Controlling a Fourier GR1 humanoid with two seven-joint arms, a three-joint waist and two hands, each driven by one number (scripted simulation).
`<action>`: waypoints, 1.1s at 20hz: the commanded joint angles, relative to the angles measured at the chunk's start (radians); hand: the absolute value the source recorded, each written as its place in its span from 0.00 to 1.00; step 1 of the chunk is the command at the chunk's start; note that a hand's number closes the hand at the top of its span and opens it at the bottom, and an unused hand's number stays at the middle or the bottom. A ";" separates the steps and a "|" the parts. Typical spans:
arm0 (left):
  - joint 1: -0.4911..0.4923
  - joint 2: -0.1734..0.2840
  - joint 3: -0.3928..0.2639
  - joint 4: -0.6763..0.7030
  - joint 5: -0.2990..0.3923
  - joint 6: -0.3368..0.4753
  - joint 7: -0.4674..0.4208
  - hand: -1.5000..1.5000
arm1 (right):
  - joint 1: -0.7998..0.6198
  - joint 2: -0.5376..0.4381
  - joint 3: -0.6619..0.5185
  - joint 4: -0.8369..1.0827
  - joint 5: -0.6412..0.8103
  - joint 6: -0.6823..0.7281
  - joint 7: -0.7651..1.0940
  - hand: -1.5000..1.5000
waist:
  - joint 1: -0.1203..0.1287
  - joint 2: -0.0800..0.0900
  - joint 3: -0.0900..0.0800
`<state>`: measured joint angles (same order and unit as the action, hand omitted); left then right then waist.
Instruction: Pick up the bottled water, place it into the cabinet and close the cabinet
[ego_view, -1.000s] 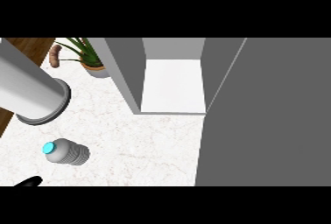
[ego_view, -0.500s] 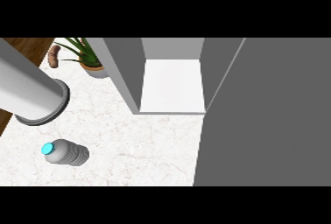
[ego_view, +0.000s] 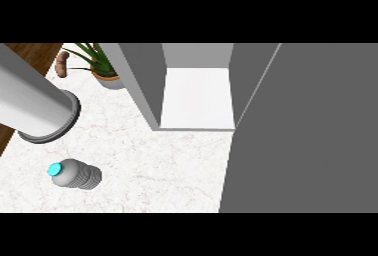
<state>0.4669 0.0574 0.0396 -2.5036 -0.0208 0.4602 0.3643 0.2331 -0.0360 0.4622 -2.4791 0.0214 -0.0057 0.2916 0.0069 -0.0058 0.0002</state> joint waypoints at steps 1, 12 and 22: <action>0.079 -0.019 -0.014 -0.182 -0.008 -0.011 -0.004 0.00 | 0.035 -0.034 0.021 -0.119 0.067 -0.014 0.067 0.00 | 0.000 -0.002 -0.001; 0.025 0.024 0.045 -0.083 0.015 -0.010 0.024 0.00 | -0.044 -0.047 0.038 -0.080 0.119 -0.084 0.075 0.00 | -0.005 0.003 -0.001; -0.001 0.019 0.129 0.071 0.089 -0.083 -0.069 0.00 | 0.047 -0.108 0.155 -0.150 0.168 -0.145 0.049 0.00 | -0.009 0.001 -0.001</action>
<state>0.4639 0.0741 0.1264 -2.4493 0.0164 0.4111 0.3156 0.2488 -0.1092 0.5915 -2.4864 0.0754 -0.1357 0.2762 -0.0032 -0.0048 -0.0007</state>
